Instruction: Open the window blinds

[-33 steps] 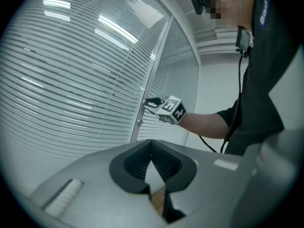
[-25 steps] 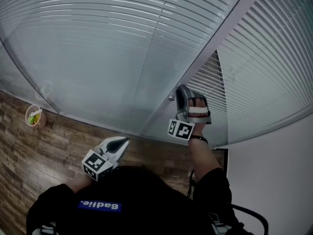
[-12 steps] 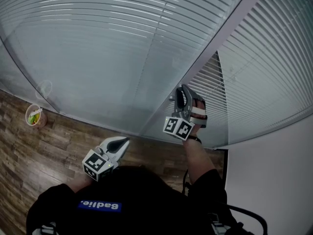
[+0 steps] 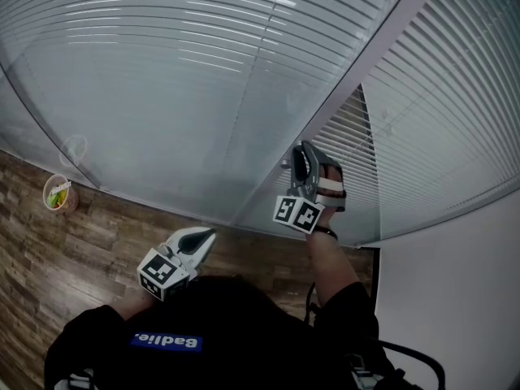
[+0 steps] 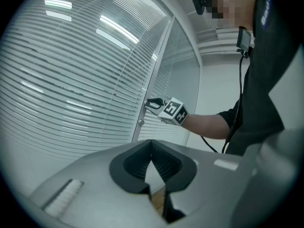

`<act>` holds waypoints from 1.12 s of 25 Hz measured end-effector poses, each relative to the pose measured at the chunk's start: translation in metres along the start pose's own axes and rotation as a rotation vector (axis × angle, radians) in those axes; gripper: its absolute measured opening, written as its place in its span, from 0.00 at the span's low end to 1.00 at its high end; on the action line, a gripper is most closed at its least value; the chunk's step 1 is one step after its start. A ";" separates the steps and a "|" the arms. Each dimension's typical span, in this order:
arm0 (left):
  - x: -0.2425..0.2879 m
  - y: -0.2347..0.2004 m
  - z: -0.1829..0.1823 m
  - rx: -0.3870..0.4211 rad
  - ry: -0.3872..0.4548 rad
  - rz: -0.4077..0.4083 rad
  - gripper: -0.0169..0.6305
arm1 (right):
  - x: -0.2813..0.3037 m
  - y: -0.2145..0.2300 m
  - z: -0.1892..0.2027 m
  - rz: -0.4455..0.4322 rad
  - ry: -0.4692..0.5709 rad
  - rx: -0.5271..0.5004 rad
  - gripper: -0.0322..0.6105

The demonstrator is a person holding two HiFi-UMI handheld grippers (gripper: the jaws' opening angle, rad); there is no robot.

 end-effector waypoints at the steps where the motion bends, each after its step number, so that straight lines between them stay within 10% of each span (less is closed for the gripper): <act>1: 0.000 0.000 0.000 -0.003 0.001 -0.002 0.03 | 0.000 -0.002 0.001 -0.001 0.003 -0.059 0.22; 10: 0.003 -0.001 0.000 -0.012 0.003 -0.010 0.03 | 0.001 -0.004 0.003 -0.015 0.018 -0.283 0.27; 23: -0.004 0.002 -0.002 -0.004 0.002 -0.012 0.03 | -0.001 0.011 -0.004 -0.042 -0.009 0.289 0.26; 28: -0.005 0.002 -0.003 -0.005 0.004 -0.011 0.03 | -0.005 0.008 -0.004 -0.039 -0.010 0.026 0.34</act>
Point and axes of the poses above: the fingertips, and each gripper's own axes: x forward along the fingers, y to its right, z out of its underside, the point moved 3 cm from there along -x, backward along the fingers, and after that the axes turned 2 degrees about -x, right-handed, at the moved point
